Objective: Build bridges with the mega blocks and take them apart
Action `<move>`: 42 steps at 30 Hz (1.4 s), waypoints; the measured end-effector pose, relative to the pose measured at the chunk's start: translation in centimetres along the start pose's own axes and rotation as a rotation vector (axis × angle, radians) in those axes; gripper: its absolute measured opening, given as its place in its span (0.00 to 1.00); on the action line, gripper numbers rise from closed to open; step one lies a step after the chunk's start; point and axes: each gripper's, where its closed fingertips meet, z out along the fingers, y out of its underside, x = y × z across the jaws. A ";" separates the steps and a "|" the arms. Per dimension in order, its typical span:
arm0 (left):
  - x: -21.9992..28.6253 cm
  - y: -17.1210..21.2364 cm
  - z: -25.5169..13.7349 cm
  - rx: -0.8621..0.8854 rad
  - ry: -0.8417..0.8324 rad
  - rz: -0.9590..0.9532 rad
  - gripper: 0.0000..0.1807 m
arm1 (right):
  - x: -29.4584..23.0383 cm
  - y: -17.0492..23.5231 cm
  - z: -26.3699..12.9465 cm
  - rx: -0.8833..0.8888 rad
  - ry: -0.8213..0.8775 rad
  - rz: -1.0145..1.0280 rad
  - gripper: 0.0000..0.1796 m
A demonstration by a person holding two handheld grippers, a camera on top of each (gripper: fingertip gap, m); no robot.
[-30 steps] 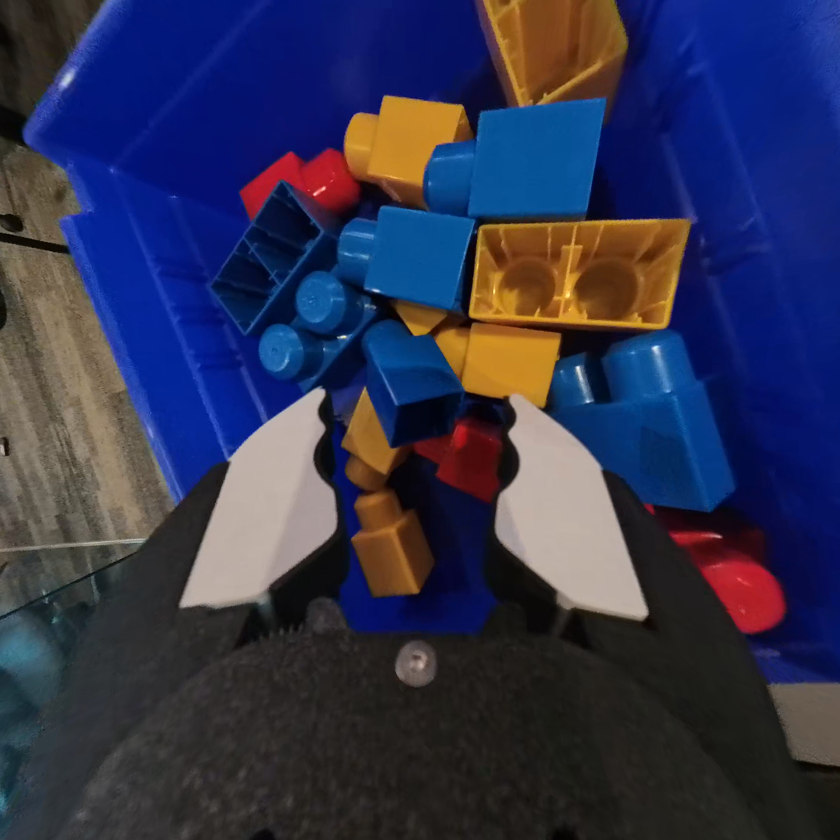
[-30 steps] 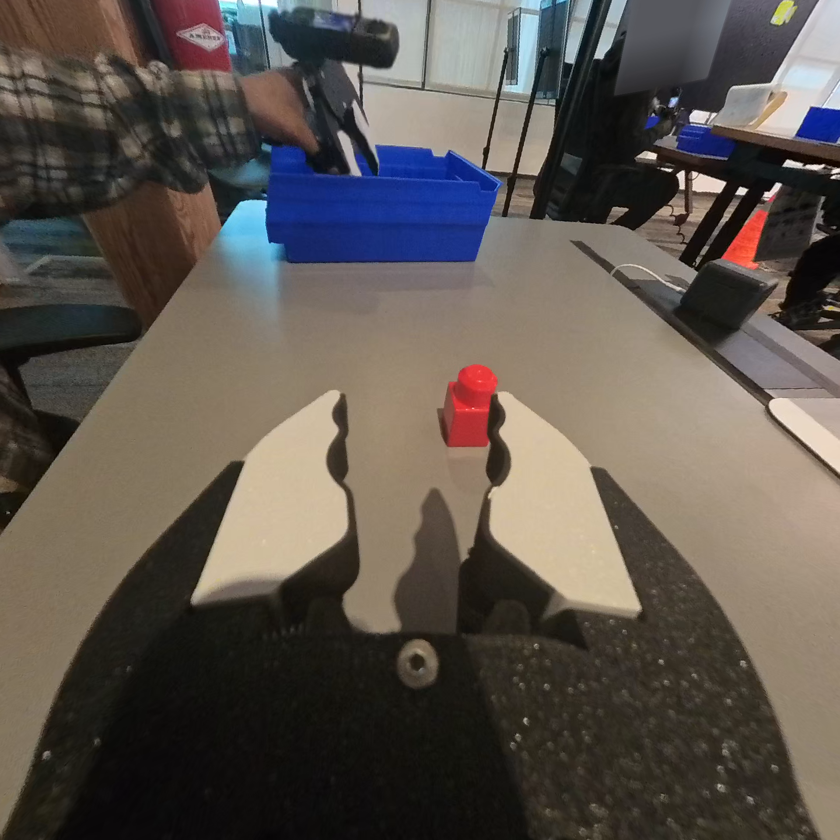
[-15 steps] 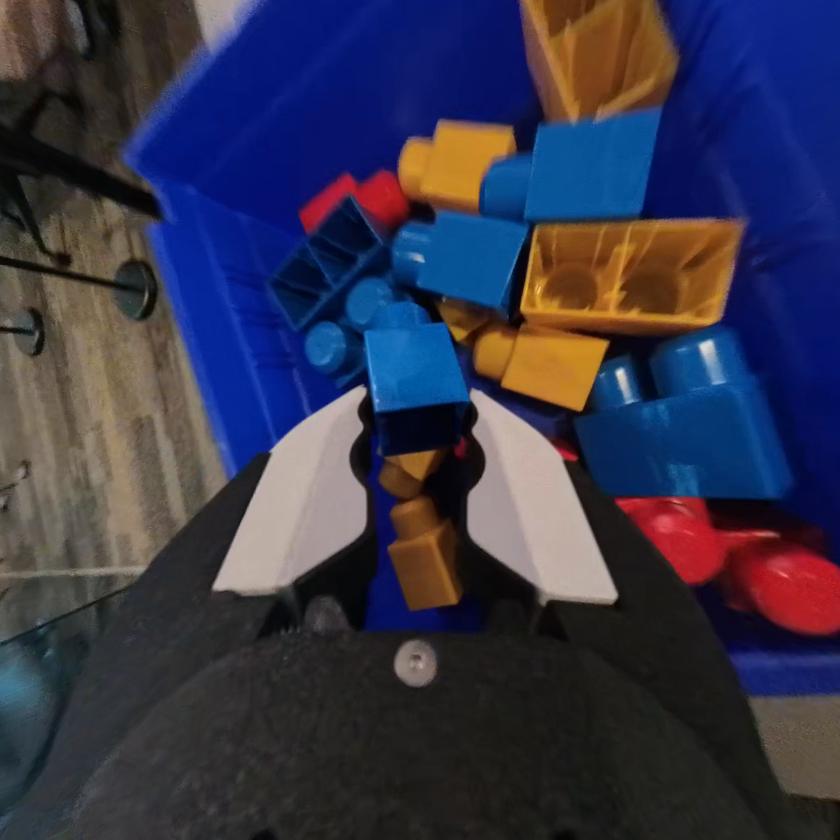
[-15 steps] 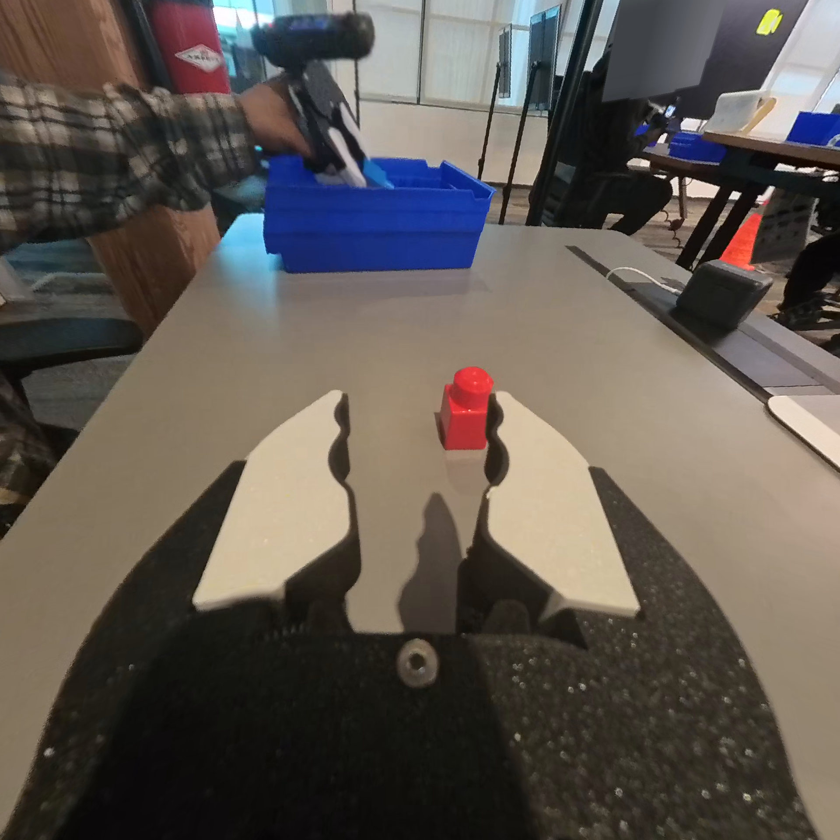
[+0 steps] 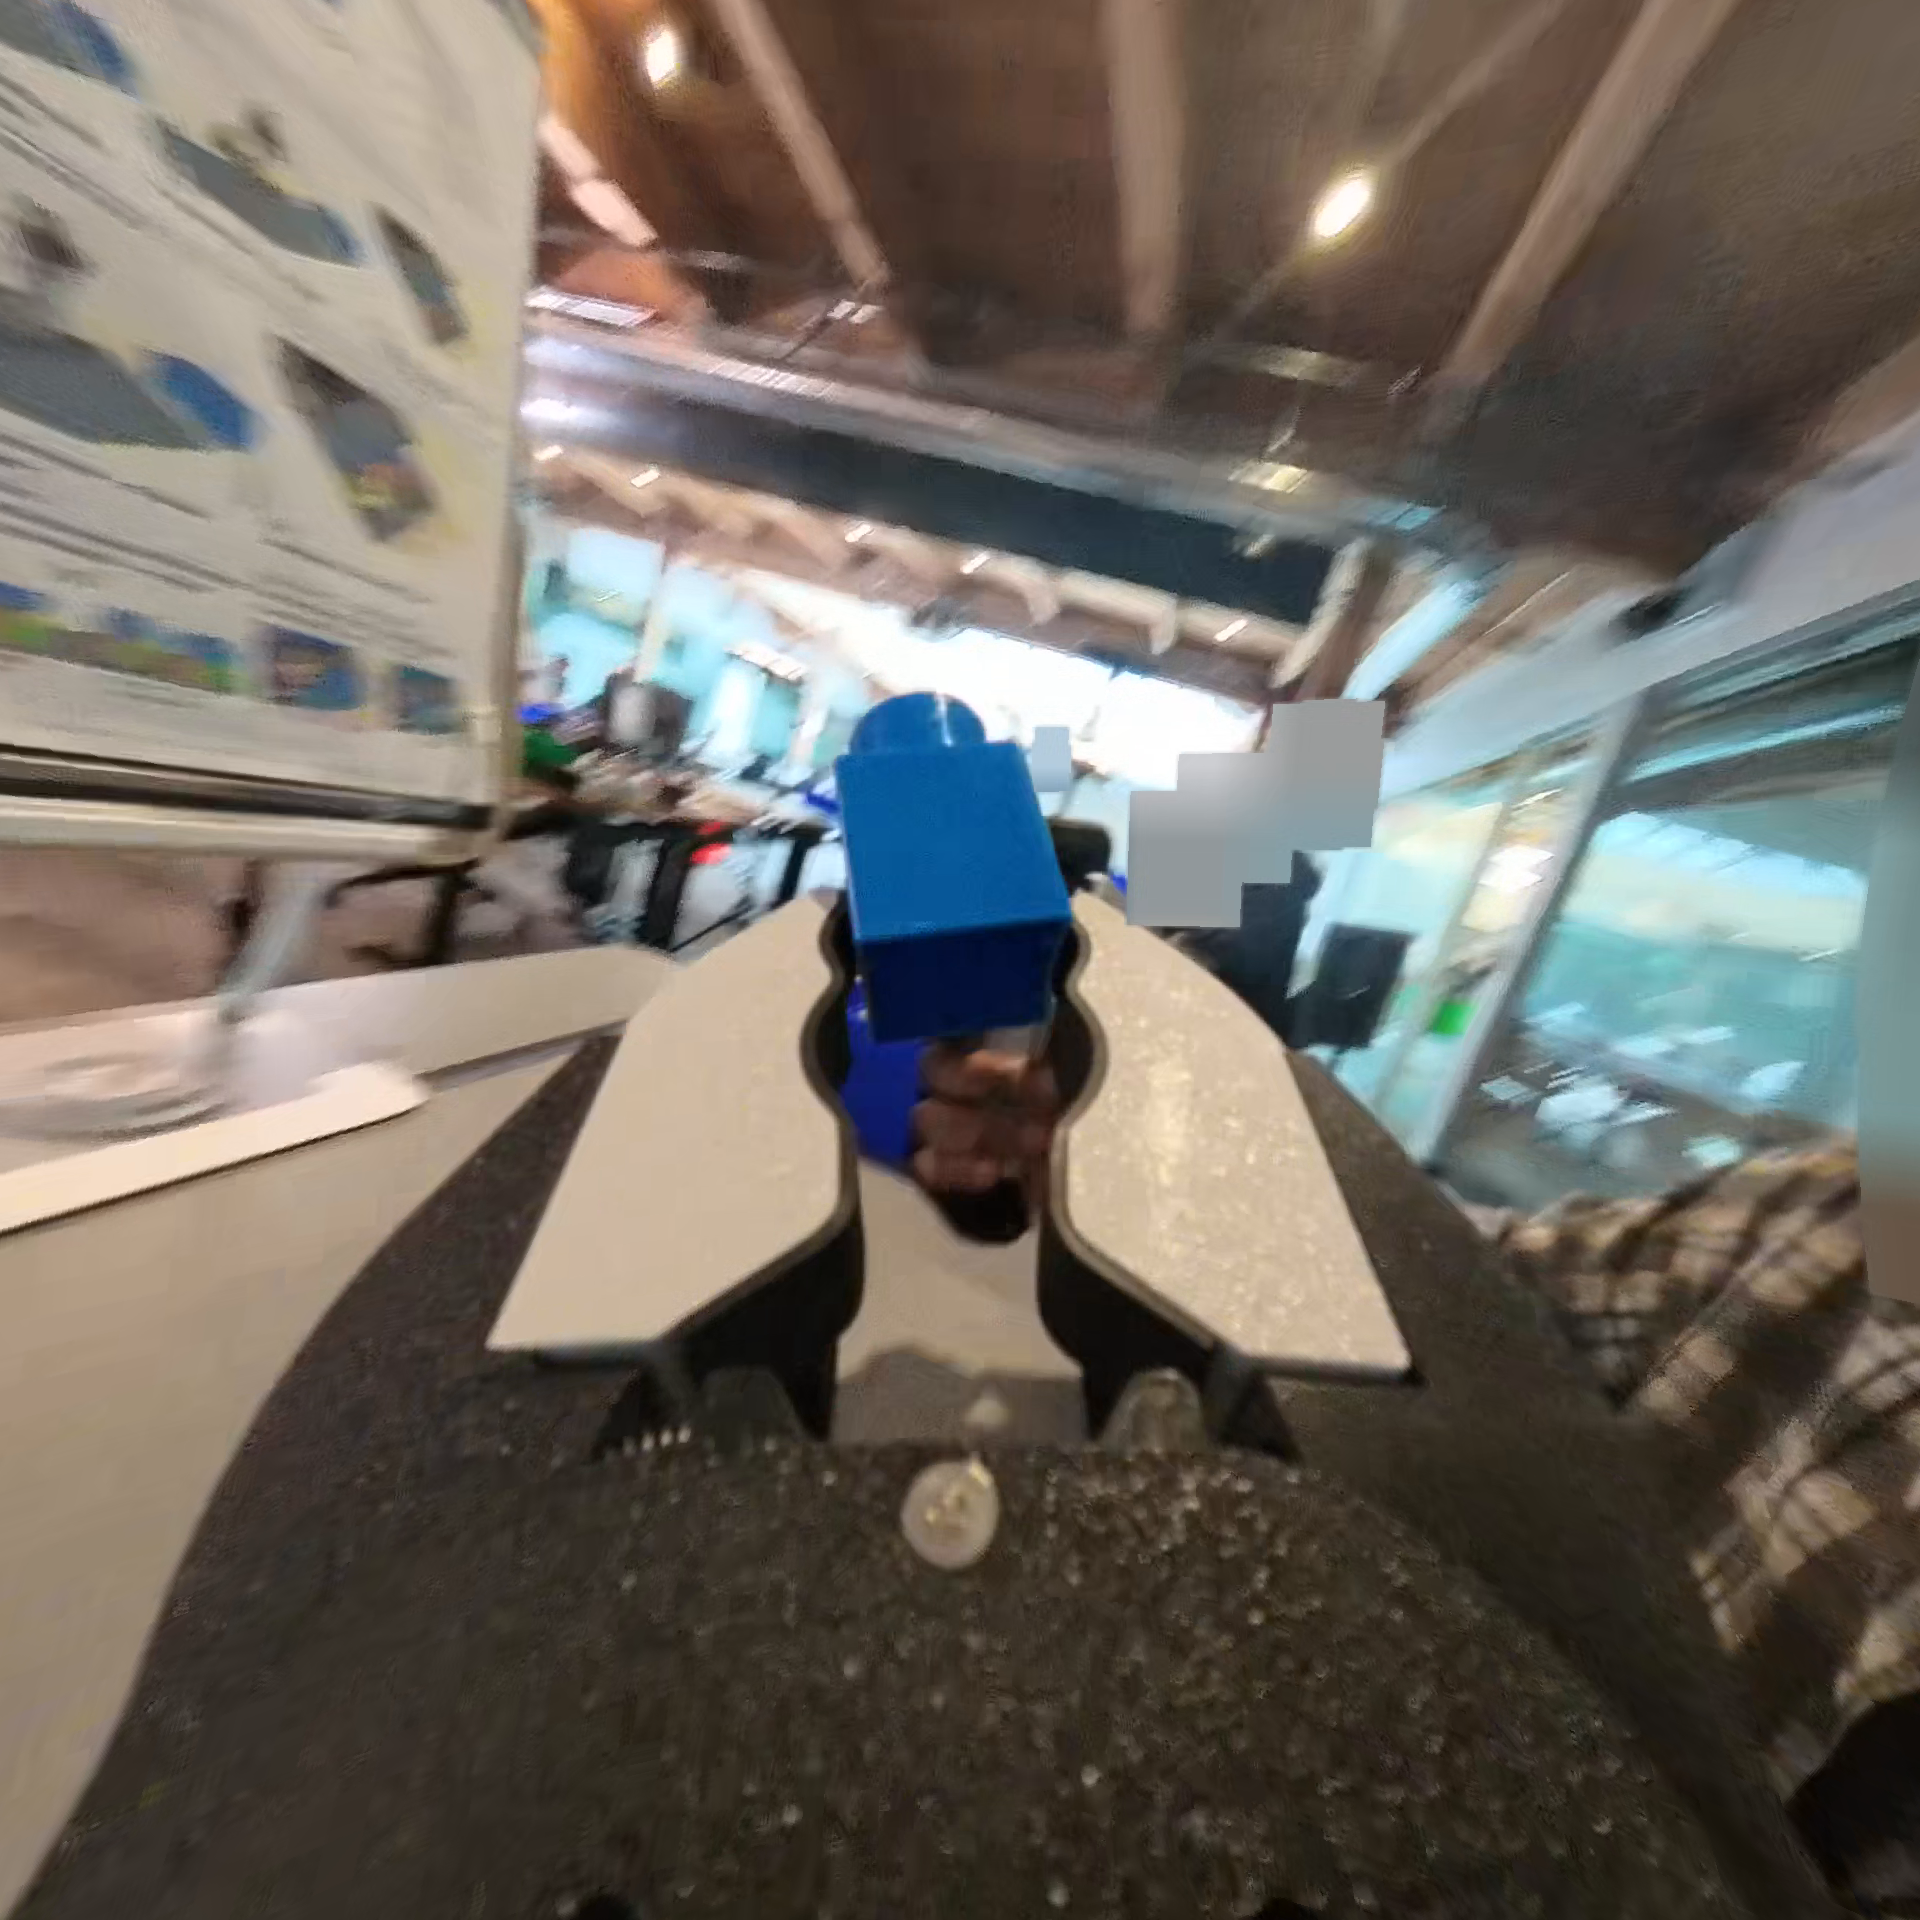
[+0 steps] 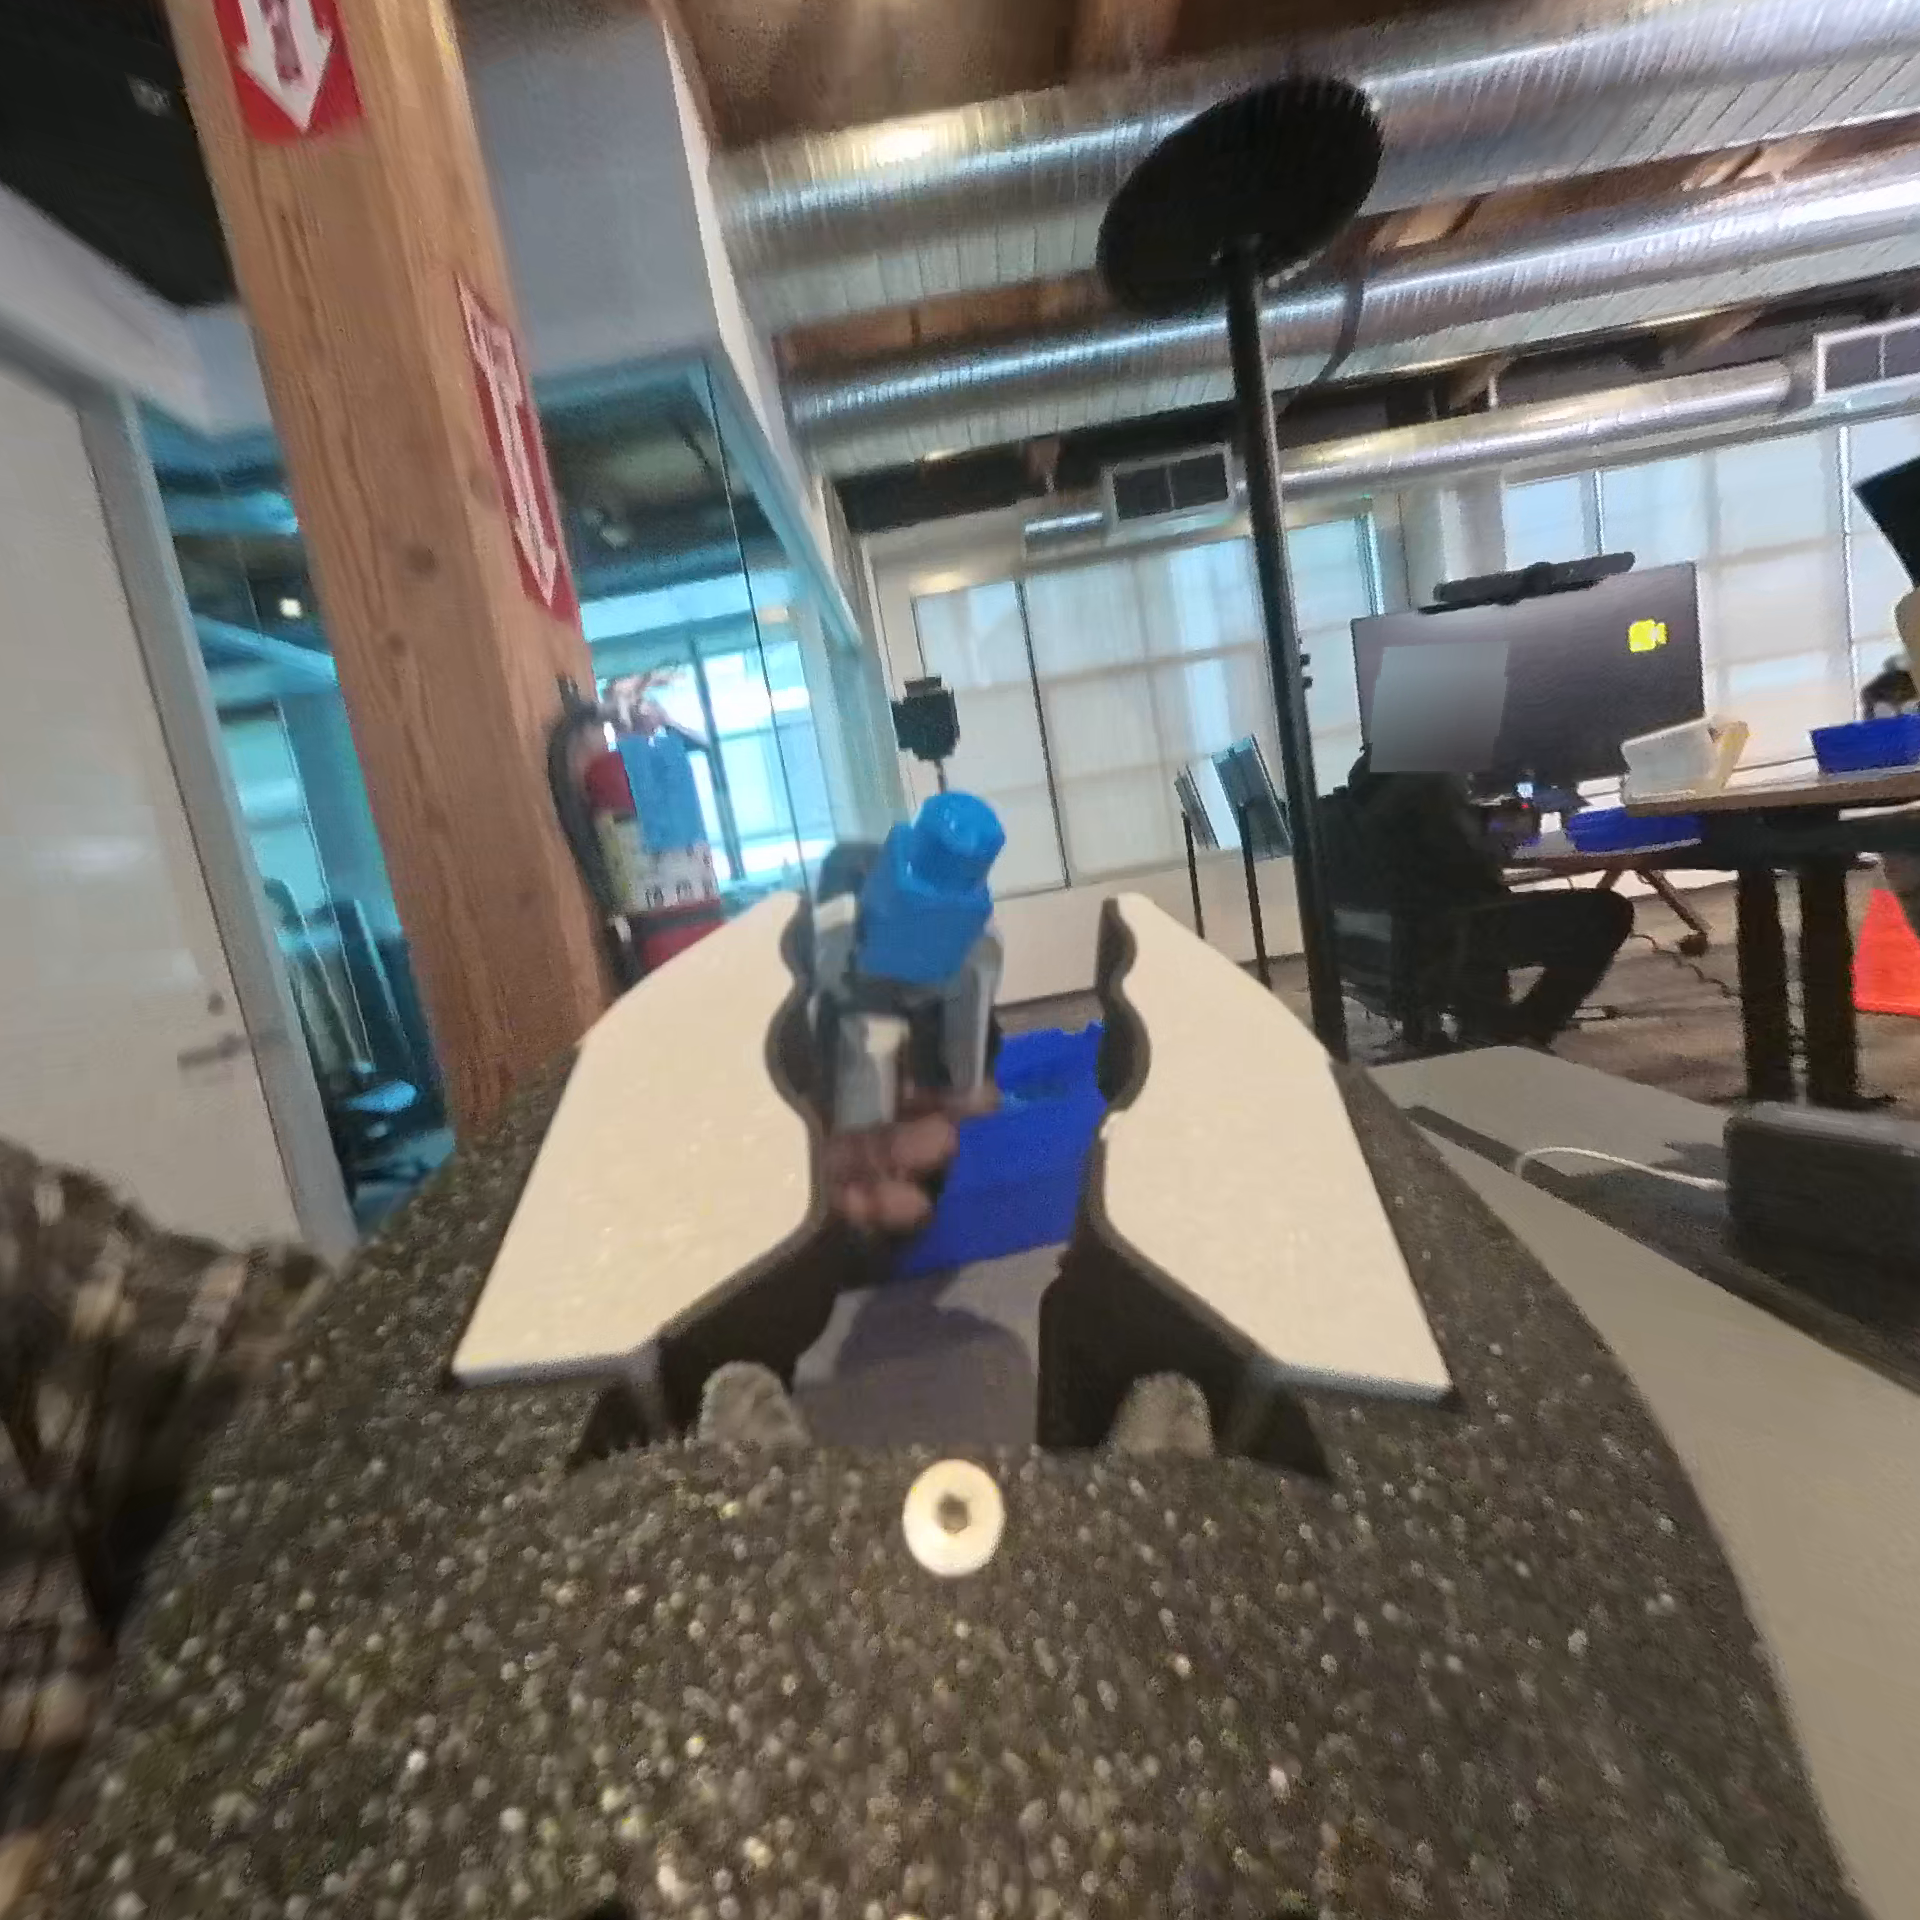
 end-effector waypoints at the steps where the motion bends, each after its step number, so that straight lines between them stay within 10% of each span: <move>1: 0.0 1.0 1.1 0.032 0.052 -0.036 0.20 | 0.4 -0.1 0.4 0.015 0.005 0.027 0.29; 16: -0.1 6.5 3.8 -0.005 0.130 -0.086 0.20 | 0.2 3.4 3.6 -0.018 -0.106 0.198 0.16; 27: -7.9 7.2 -3.0 -0.369 -0.199 0.124 0.29 | 3.1 8.8 -4.2 -0.721 -0.023 -0.260 0.16; 42: -8.7 9.2 -3.4 -0.482 -0.235 0.180 0.23 | 6.0 19.1 -7.6 -0.961 -0.040 -0.247 0.16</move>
